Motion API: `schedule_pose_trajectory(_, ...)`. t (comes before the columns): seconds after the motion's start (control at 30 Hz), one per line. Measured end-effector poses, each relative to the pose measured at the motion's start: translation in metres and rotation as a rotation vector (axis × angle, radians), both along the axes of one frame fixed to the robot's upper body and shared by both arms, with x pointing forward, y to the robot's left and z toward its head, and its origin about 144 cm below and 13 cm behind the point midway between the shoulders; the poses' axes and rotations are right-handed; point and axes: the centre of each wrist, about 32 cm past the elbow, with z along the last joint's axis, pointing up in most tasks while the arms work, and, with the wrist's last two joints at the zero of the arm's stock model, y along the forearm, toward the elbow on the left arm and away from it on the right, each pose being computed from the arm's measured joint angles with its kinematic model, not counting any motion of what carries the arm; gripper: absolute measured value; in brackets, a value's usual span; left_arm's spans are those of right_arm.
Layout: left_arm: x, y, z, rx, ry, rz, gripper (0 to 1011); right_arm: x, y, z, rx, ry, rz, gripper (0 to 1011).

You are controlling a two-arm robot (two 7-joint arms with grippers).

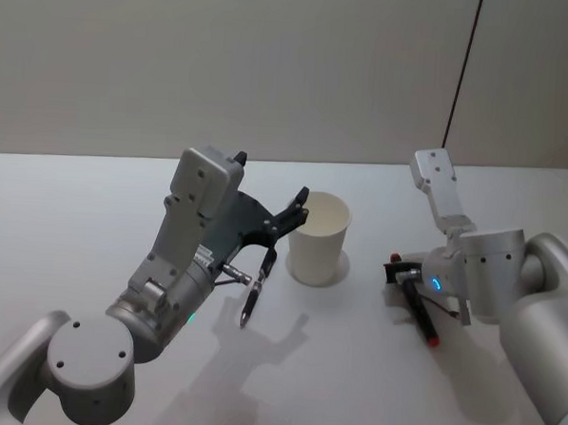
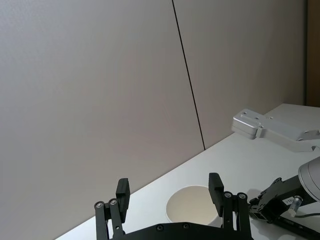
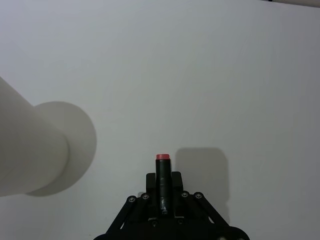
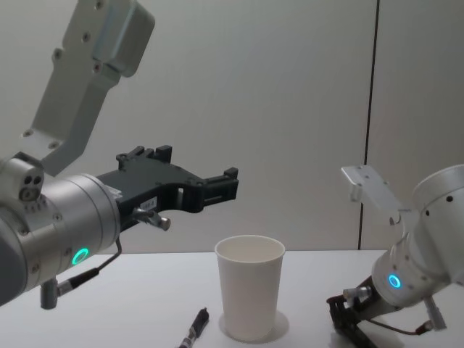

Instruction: Place the pen into the pen holder.

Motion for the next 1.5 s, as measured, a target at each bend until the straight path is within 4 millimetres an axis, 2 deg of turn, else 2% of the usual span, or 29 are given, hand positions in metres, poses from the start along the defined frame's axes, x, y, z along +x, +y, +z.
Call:
schedule_pose_trajectory(0.5, 0.000, 0.000, 0.000, 0.000, 0.000, 0.000, 1002, -0.005, -0.005, 0.007, 0.027, -0.089, 0.002, 165)
schedule_pose_trajectory(1.07, 0.000, 0.000, 0.000, 0.000, 0.000, 0.000, 1000, -0.025, -0.018, 0.022, 0.122, -0.339, 0.064, 165)
schedule_pose_trajectory(1.5, 0.000, 0.000, 0.000, 0.000, 0.000, 0.000, 1002, -0.036, -0.025, 0.024, 0.197, -0.542, 0.125, 165)
